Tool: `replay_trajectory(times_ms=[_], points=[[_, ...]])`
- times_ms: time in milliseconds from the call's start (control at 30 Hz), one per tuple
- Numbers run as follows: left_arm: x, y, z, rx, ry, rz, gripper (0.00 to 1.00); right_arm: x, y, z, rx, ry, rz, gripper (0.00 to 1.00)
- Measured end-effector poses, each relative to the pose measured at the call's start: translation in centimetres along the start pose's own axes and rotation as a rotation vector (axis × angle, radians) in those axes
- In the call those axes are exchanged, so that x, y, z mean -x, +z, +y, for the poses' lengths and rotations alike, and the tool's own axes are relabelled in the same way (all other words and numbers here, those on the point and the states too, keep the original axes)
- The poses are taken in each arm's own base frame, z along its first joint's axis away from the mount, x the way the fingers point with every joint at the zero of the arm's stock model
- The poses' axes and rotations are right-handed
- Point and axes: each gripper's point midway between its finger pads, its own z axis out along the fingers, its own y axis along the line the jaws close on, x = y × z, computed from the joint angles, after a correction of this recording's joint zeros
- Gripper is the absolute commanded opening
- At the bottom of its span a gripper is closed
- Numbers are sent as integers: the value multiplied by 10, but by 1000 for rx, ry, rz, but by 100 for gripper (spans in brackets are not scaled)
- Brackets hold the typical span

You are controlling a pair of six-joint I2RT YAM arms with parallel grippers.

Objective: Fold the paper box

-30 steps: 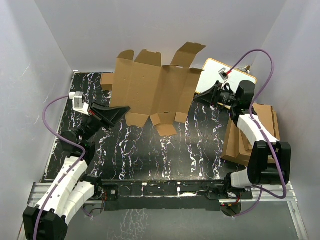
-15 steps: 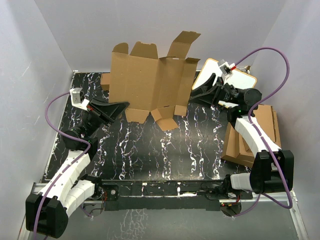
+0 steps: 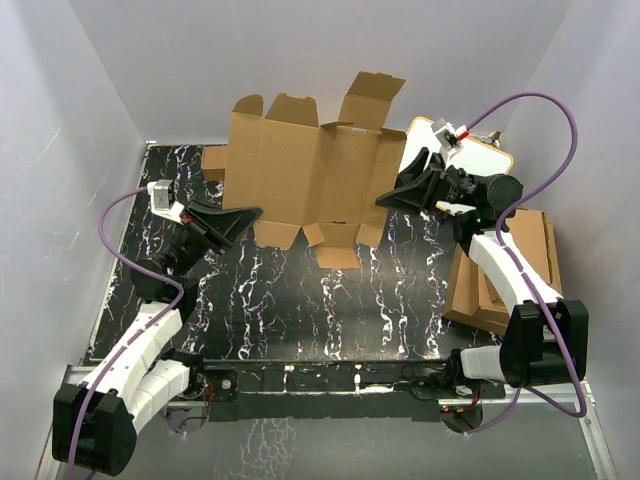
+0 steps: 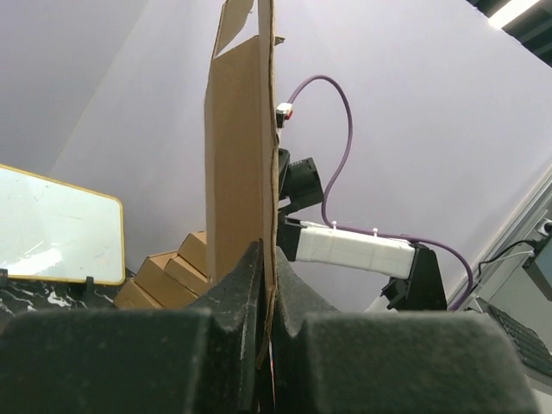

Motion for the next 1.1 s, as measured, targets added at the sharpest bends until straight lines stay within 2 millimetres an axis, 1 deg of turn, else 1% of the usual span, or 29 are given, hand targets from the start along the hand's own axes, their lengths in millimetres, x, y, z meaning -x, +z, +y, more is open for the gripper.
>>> replay_trajectory(times_ms=[67, 167, 200, 267, 400, 600, 700, 900, 1000, 1100], points=[[-2, -1, 5, 17, 5, 6, 0, 1, 0, -4, -11, -3, 4, 19], [-8, -4, 17, 53, 9, 20, 0, 6, 2, -21, -73, 17, -2, 10], [-10, -4, 20, 65, 9, 25, 0, 7, 3, -29, -104, 26, -6, 8], [-14, -6, 31, 100, 10, 41, 0, 3, 2, -43, -163, 43, -8, 8], [-26, -12, 55, 187, 15, 85, 0, -19, 1, -71, -296, 107, 11, 8], [-47, -25, 93, 318, 13, 169, 0, -58, -1, -107, -508, 185, 69, 8], [-59, -33, 110, 371, 5, 206, 0, -80, -4, -120, -591, 229, 92, 8], [-96, -66, 149, 504, -51, 304, 0, -152, -15, -140, -746, 380, 177, 8], [-109, -78, 162, 555, -73, 346, 0, -180, -19, -148, -802, 442, 224, 10], [-118, -88, 170, 591, -80, 382, 0, -201, -19, -155, -831, 487, 258, 15]])
